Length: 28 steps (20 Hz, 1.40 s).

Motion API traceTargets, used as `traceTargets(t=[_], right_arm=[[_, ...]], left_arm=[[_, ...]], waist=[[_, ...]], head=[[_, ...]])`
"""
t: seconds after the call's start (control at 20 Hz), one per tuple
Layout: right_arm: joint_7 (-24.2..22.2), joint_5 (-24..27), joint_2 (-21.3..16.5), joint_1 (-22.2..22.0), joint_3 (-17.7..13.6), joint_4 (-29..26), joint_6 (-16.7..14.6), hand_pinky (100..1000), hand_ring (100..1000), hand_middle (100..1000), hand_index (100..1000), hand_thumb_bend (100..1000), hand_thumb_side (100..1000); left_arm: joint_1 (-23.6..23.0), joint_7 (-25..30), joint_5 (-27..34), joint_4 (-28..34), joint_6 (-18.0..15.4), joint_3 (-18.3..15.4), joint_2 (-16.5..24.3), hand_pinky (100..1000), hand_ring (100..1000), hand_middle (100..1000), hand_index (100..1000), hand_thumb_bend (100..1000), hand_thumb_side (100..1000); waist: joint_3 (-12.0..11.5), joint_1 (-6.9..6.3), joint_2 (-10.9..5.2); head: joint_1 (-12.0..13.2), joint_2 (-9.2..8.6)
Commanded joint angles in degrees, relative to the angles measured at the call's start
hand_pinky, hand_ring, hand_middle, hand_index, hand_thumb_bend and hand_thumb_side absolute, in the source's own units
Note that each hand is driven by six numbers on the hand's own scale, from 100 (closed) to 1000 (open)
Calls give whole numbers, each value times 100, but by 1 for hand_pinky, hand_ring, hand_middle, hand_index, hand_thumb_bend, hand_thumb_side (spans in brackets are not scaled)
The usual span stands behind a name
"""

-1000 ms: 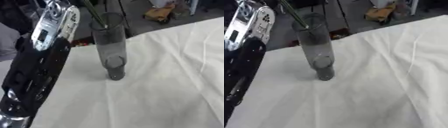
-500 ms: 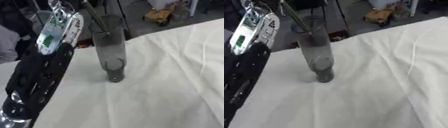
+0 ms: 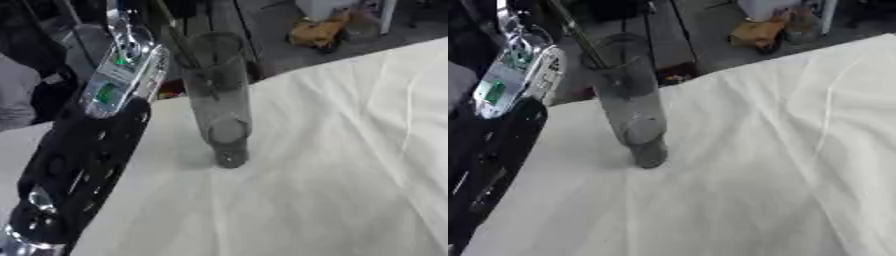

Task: Arrange flowers into the vase.

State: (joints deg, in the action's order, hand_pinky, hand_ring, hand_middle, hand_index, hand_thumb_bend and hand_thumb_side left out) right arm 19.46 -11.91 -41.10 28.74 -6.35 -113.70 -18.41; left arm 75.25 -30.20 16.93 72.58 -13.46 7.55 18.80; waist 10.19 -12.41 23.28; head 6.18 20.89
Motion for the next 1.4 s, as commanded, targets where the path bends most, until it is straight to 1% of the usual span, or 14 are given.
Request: traceTargets(t=[0.05,0.15,0.3,0.35,0.4,0.45,0.5,0.55,0.6,0.7,0.9,1.15,1.25,1.4], right_arm=[[-5,-1,-102,35,-71,-89,11,836,1000,789,804,100,1000],[-9,1,-96,29,-74,-89,19,837,1000,789,804,100,1000],[-13,1,-91,27,-81,-89,27,836,1000,789,805,100,1000],[-13,1,-89,26,-82,-89,28,837,1000,789,805,100,1000],[-12,2,-90,23,-84,-89,28,836,1000,789,805,100,1000],[-10,4,-89,22,-87,-89,30,836,1000,789,805,100,1000],[-9,6,-90,22,-89,-89,30,836,1000,790,805,100,1000],[-7,7,-90,21,-91,-89,31,836,1000,790,805,100,1000],[-6,9,-89,20,-92,-89,34,836,1000,789,805,100,1000],[0,11,-89,17,-98,-89,38,836,1000,789,805,100,1000],[17,19,-88,22,-104,-89,39,836,1000,789,805,100,1000],[39,26,-89,7,-117,-89,45,836,1000,789,805,100,1000],[47,29,-89,0,-121,-89,48,836,1000,789,805,100,1000],[61,35,-80,-4,-127,-89,51,836,1000,789,805,100,1000]], left_arm=[[160,-2,-155,-11,45,-43,90,100,100,100,100,197,707],[159,-3,-179,-19,83,-37,92,100,100,100,100,237,729],[148,8,-207,-30,136,-32,96,100,100,100,100,320,775],[144,5,-226,-37,152,-33,100,100,100,100,100,326,782],[138,-4,-246,-48,171,-36,104,100,100,104,100,335,819],[134,-19,-261,-58,192,-41,106,100,100,131,100,329,831],[131,-33,-271,-65,211,-42,107,100,100,202,100,322,862],[126,-42,-276,-70,236,-39,110,100,121,239,100,322,875],[122,-50,-275,-70,260,-38,112,100,168,271,100,317,882],[114,-65,-291,-69,300,-35,129,100,230,321,100,317,897],[82,-105,-410,-82,374,-24,154,100,258,340,121,298,917],[26,-146,-775,-147,523,-12,246,100,260,339,142,278,929],[-9,-143,-939,-156,594,1,292,100,264,343,162,305,931],[-53,-143,-1195,-181,699,-12,292,100,281,358,195,319,940]], waist=[[-2,51,-115],[-3,44,-113],[-3,36,-114],[-4,34,-114],[-6,32,-116],[-8,31,-118],[-10,30,-120],[-14,29,-122],[-16,29,-124],[-23,30,-130],[-35,38,-145],[-73,49,-174],[-92,55,-188],[-102,68,-204]], head=[[6,-78],[9,-87],[11,-98],[7,-100],[2,-103],[-1,-101],[-4,-100],[-8,-101],[-12,-99],[-22,-95],[-34,-94],[-62,-75],[-72,-67],[-77,-69]])
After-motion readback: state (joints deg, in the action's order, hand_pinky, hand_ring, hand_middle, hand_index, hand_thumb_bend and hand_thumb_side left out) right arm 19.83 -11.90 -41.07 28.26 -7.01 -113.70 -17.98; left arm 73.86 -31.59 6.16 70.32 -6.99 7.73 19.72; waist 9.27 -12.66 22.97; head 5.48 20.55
